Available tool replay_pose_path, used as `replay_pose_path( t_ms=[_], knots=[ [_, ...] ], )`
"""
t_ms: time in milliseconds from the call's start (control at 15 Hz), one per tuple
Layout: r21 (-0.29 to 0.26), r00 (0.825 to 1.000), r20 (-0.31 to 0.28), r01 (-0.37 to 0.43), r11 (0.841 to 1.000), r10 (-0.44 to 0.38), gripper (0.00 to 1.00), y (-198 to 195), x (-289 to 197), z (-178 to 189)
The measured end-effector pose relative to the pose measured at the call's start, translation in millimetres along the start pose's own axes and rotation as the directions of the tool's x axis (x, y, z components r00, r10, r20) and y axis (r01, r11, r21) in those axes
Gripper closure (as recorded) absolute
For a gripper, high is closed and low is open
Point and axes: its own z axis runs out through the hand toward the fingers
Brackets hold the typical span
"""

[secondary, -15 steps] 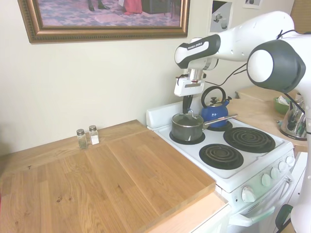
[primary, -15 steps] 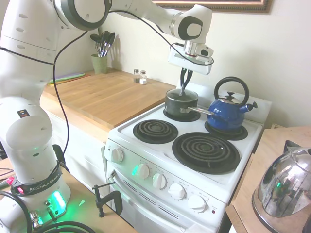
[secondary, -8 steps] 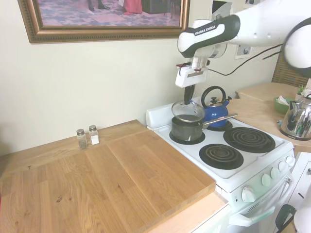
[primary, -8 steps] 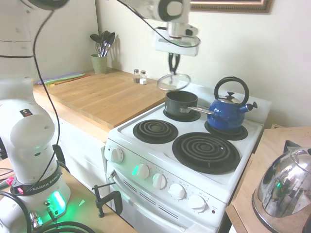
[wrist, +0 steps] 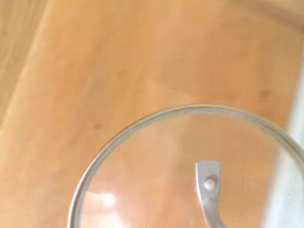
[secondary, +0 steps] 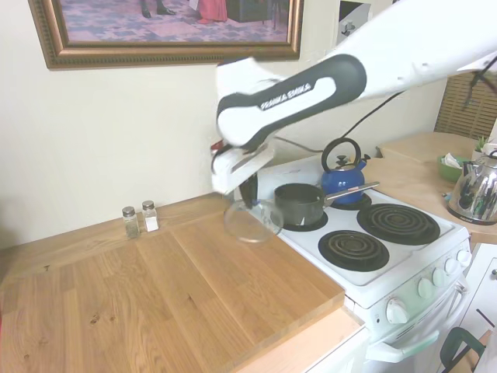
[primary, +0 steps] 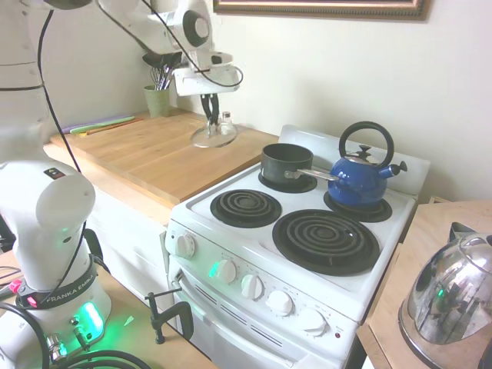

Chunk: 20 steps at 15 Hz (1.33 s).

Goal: Uncover the lid of the pot

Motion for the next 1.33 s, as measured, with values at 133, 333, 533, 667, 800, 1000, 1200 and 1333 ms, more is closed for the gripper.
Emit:
replay_pose_path(
  t_ms=[133,333,533,667,800,1000,1200,1333],
  knots=[
    [-0.036,1.0,0.002,0.013,0.999,-0.013,1.0,-27.8,-10.3,25.5],
    [-0.061,1.0,0.011,0.02,0.998,-0.019,1.0,-55.2,-8.0,51.1],
    [-0.066,0.999,0.03,0.011,0.998,-0.009,0.0,-61.1,4.3,56.2],
    [-0.068,0.999,0.052,0.011,0.998,-0.007,0.0,-61.9,10.5,57.0],
    [-0.065,0.998,0.058,0.013,0.998,-0.009,0.0,-62.3,15.4,57.1],
    [-0.057,0.997,0.071,0.022,0.998,-0.018,0.0,-61.8,16.8,58.2],
    [-0.047,0.997,0.079,0.025,0.999,-0.021,0.0,-61.4,17.6,57.3],
    [-0.036,0.997,0.076,0.027,0.999,-0.025,0.0,-58.2,20.1,51.6]
  ],
)
